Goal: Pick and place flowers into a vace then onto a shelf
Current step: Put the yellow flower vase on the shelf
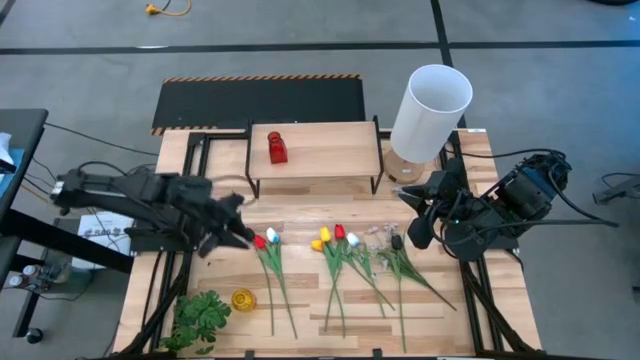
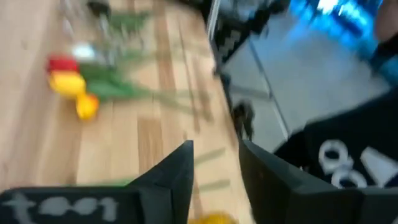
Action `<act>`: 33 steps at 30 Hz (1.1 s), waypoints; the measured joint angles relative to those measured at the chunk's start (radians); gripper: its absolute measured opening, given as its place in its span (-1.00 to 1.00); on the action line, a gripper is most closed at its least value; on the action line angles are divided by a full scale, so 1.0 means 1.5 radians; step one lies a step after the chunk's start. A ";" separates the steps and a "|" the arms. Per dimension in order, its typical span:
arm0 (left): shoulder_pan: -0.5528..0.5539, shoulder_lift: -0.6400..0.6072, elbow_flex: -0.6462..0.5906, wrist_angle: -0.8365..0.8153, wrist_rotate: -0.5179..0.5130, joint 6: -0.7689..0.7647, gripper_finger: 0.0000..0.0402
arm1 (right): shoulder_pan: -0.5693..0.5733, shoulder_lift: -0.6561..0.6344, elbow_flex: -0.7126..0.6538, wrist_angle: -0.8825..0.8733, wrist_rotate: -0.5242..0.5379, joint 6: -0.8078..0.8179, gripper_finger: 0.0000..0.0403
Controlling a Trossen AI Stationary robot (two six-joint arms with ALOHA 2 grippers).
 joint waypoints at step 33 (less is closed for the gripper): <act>-0.359 0.429 0.242 -0.327 -0.179 -0.119 -0.74 | 0.001 0.026 0.000 -0.006 -0.051 -0.009 -0.70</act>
